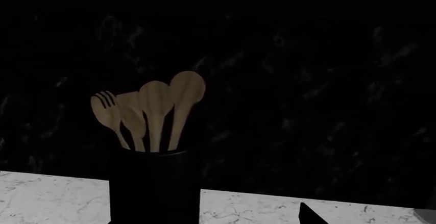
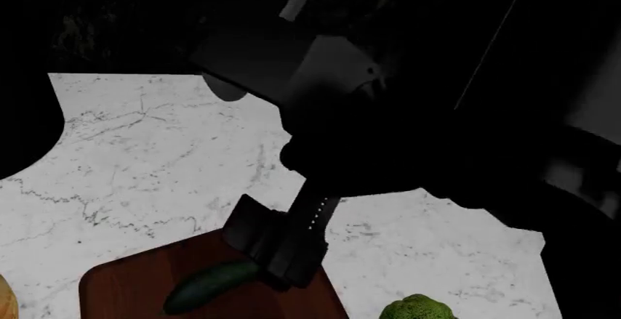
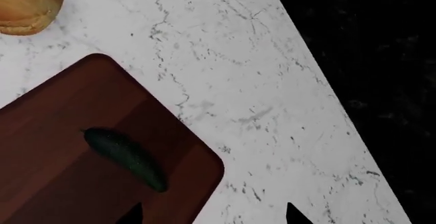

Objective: Clear the non-vegetable object off the cutting board and place the vegetables onto it.

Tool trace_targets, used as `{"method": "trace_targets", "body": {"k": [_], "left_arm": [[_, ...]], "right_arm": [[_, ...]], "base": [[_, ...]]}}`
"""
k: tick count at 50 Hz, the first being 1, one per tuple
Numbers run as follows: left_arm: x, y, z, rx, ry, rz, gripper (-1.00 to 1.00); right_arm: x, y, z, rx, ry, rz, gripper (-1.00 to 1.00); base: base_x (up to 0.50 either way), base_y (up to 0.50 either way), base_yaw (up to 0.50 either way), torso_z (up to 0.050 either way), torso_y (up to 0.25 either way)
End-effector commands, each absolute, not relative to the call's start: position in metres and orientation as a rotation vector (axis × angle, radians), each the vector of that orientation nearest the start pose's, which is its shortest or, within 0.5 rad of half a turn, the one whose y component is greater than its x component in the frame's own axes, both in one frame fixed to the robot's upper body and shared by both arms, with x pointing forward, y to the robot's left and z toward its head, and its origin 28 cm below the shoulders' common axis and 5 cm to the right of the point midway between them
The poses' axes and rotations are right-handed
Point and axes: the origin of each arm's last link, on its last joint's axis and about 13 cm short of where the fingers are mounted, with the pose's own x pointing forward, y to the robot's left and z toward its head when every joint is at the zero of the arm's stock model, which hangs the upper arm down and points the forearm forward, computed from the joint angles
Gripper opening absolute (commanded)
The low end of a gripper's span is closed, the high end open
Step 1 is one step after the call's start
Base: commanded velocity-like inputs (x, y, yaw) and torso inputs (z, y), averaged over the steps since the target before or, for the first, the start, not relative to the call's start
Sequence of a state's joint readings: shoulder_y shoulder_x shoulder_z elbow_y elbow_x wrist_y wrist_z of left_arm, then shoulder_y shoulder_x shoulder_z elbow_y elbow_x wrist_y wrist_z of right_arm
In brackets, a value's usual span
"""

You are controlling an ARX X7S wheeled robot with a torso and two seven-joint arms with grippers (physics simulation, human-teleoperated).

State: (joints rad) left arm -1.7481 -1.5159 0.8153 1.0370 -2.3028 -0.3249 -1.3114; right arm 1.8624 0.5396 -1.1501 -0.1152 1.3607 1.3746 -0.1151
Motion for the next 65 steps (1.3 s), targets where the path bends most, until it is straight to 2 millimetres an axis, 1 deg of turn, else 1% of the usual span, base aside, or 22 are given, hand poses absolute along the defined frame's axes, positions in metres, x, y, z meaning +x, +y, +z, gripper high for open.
{"method": "trace_targets", "body": {"k": [1,9,16,22,25,31,40,50,53,55,56,65], "left_arm": [[0.091,0.253,0.331,-0.074,-0.175,0.010,1.00],[0.092,0.253,0.334,-0.060,-0.182,0.001,1.00],[0.094,0.252,0.336,-0.062,-0.188,-0.017,1.00],[0.096,0.252,0.337,-0.058,-0.191,-0.020,1.00],[0.097,0.252,0.336,-0.059,-0.191,-0.021,1.00],[0.098,0.251,0.336,-0.056,-0.190,-0.023,1.00],[0.099,0.250,0.335,-0.056,-0.190,-0.030,1.00],[0.098,0.249,0.336,-0.057,-0.194,-0.033,1.00],[0.097,0.250,0.336,-0.055,-0.195,-0.032,1.00],[0.097,0.250,0.336,-0.054,-0.195,-0.030,1.00],[0.097,0.250,0.336,-0.054,-0.195,-0.030,1.00],[0.097,0.250,0.337,-0.046,-0.199,-0.019,1.00]], "right_arm": [[0.243,-0.103,0.370,-0.709,0.539,0.718,1.00],[0.236,-0.116,0.371,-0.691,0.597,0.602,1.00],[0.229,-0.122,0.370,-0.690,0.635,0.567,1.00],[0.224,-0.124,0.365,-0.615,0.675,0.578,1.00],[0.222,-0.126,0.359,-0.603,0.695,0.573,1.00],[0.220,-0.128,0.353,-0.560,0.734,0.565,1.00],[0.210,-0.133,0.353,-0.535,0.753,0.548,1.00],[0.209,-0.140,0.346,-0.510,0.772,0.517,1.00],[0.211,-0.143,0.341,-0.492,0.781,0.512,1.00],[0.212,-0.143,0.339,-0.485,0.782,0.519,1.00],[0.213,-0.143,0.338,-0.448,0.791,0.532,1.00],[0.219,-0.141,0.328,-0.423,0.809,0.545,1.00]], "base": [[0.00,0.00,0.00,0.000,0.000],[0.00,0.00,0.00,0.000,0.000],[0.00,0.00,0.00,0.000,0.000],[0.00,0.00,0.00,0.000,0.000],[0.00,0.00,0.00,0.000,0.000],[0.00,0.00,0.00,0.000,0.000],[0.00,0.00,0.00,0.000,0.000],[0.00,0.00,0.00,0.000,0.000],[0.00,0.00,0.00,0.000,0.000],[0.00,0.00,0.00,0.000,0.000],[0.00,0.00,0.00,0.000,0.000],[0.00,0.00,0.00,0.000,0.000]]}}
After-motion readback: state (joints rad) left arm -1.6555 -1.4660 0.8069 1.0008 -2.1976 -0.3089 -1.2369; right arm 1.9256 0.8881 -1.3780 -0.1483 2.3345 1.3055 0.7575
